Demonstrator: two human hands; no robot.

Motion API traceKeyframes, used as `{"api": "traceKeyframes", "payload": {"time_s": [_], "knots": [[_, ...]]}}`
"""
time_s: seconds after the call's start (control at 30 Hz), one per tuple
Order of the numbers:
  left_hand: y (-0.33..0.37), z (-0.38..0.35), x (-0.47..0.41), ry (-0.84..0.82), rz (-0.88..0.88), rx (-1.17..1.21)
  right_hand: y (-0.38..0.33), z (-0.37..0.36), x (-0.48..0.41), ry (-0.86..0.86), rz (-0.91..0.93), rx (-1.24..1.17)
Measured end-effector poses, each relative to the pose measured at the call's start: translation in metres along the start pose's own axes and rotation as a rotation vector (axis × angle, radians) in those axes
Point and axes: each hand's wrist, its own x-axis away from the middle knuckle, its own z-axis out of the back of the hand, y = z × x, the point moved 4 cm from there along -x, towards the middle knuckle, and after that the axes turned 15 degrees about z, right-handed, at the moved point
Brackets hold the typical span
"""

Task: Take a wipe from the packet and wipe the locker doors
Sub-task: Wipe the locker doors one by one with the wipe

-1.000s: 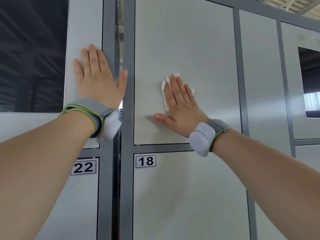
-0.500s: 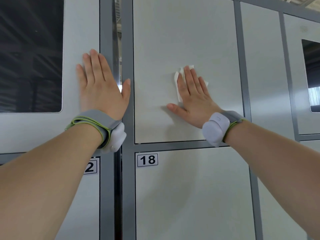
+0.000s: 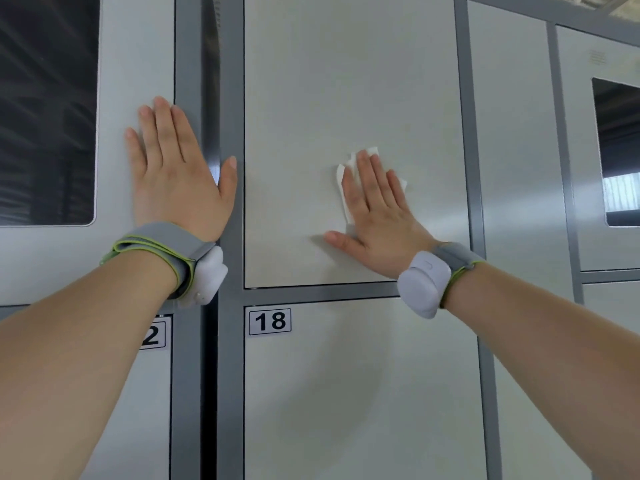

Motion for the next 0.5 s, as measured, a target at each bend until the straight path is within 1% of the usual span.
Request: {"api": "traceKeyframes", "payload": {"time_s": [0.07,0.2,0.27,0.37,0.5], "knots": [[-0.002,0.0,0.001,-0.009,0.01,0.004,0.011,0.005,-0.003,0.012,-0.012,0.011],[0.001,0.001,0.002,-0.022,0.021,-0.009,0.049,0.025,-0.023,0.043,-0.217,-0.082],[0.001,0.001,0.002,-0.019,0.033,-0.008,0.053,0.025,-0.028,0.068,-0.241,-0.108],[0.005,0.001,0.005,-0.02,0.084,0.0,0.042,0.016,-0.021,0.07,-0.188,-0.108],[0.017,-0.004,0.009,-0.041,0.261,0.051,0.024,0.002,0.002,0.048,-0.052,-0.079]]}}
